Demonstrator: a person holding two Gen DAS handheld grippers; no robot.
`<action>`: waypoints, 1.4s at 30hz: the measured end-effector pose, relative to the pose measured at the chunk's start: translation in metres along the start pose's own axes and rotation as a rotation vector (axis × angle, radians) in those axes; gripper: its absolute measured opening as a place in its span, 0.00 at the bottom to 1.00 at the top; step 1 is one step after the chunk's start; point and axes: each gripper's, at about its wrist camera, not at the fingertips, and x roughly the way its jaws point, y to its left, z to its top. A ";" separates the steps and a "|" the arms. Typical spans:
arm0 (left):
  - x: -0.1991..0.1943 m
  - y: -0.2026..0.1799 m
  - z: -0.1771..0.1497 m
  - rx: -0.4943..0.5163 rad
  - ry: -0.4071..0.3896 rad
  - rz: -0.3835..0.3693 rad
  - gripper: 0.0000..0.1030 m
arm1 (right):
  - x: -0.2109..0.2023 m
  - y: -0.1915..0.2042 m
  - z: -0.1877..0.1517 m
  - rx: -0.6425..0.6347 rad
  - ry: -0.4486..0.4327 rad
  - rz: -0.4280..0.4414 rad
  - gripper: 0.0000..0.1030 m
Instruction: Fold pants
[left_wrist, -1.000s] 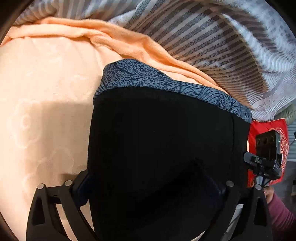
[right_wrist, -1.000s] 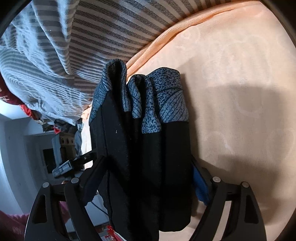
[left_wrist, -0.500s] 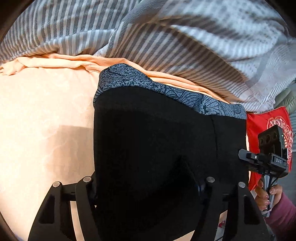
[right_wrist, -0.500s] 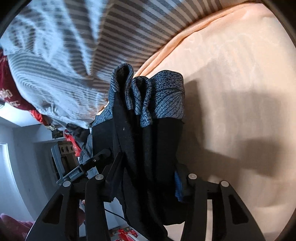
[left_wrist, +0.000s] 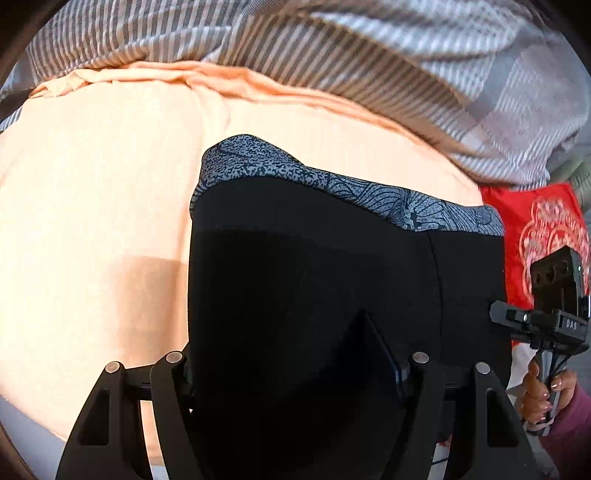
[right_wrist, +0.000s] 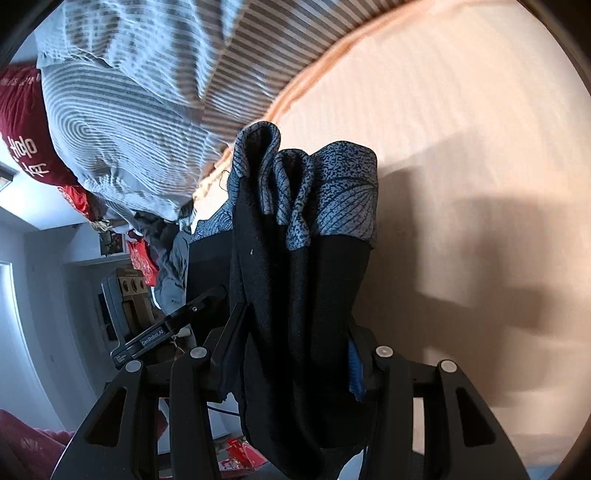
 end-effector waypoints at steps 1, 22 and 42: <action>0.002 0.000 -0.007 0.011 0.002 0.005 0.69 | 0.001 -0.004 -0.005 0.006 0.001 -0.003 0.49; 0.005 0.002 -0.038 0.076 -0.029 0.210 0.78 | 0.007 0.001 -0.044 0.018 -0.115 -0.367 0.61; -0.012 -0.011 -0.068 0.143 -0.055 0.364 0.78 | 0.024 0.040 -0.054 -0.121 -0.166 -0.615 0.39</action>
